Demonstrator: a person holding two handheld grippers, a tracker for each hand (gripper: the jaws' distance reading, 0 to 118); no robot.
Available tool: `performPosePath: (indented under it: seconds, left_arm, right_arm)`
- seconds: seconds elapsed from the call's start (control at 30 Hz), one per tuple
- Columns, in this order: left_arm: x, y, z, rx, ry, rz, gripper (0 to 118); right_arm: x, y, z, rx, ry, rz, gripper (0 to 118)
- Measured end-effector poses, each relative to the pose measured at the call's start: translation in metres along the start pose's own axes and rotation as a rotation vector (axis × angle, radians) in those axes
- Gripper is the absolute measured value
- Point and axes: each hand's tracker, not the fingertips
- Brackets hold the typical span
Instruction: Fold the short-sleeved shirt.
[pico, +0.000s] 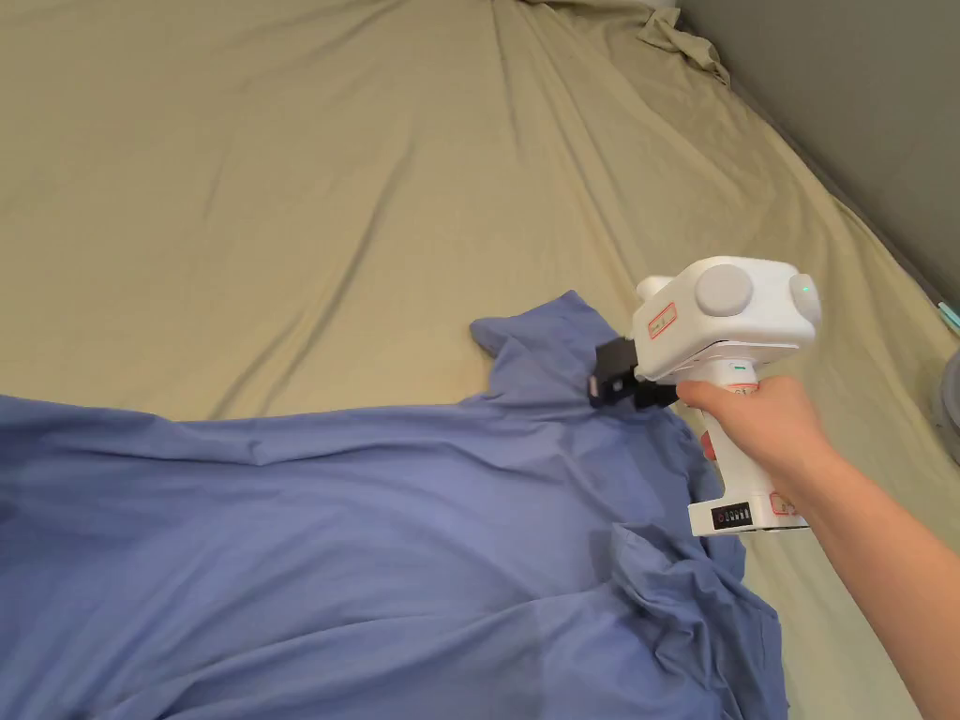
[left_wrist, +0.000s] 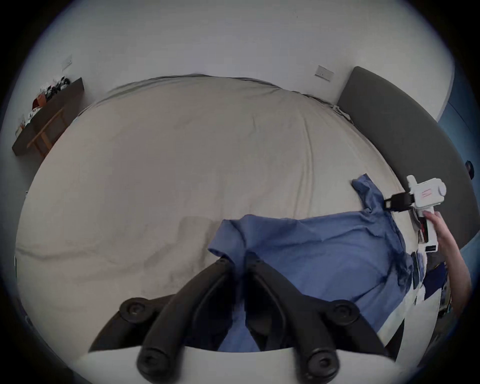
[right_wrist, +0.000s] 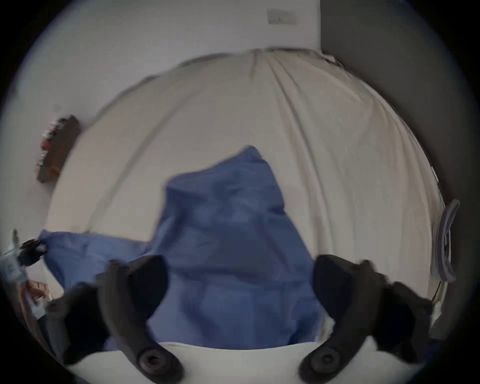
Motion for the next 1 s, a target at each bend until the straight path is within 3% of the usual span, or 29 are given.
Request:
performPosePath:
  seconds: [0.03,0.07,0.13,0.2,0.3,0.6,0.83,1.0]
  left_arm:
    - [-0.001,0.001,-0.002,-0.011,0.008,0.003,5]
    - [-0.001,0.003,-0.004,-0.017,0.005,0.002,5]
    - [-0.001,0.004,-0.005,-0.022,0.006,-0.004,5]
    - [-0.003,0.007,-0.006,-0.024,0.004,-0.001,5]
    - [-0.003,0.01,0.0,-0.008,-0.01,0.022,5]
    - [0.005,-0.024,0.086,0.14,-0.034,-0.073,5]
    - [0.001,-0.112,0.126,0.039,0.057,-0.111,5]
    - [-0.006,-0.154,0.097,-0.15,0.061,-0.014,5]
  right_arm:
    - [0.001,-0.007,-0.012,-0.047,0.002,-0.005,12]
    - [0.0,-0.013,-0.002,0.042,0.013,0.003,11]
    - [0.001,-0.015,0.006,0.047,0.014,-0.002,7]
    - [-0.001,-0.021,0.01,0.056,0.009,0.055,4]
    - [-0.004,-0.029,0.026,0.103,0.013,0.069,4]
    - [-0.011,-0.111,0.156,0.398,0.127,0.194,4]
    - [0.01,-0.243,0.198,0.437,0.15,0.156,4]
    - [0.026,-0.306,0.165,0.27,0.147,0.08,4]
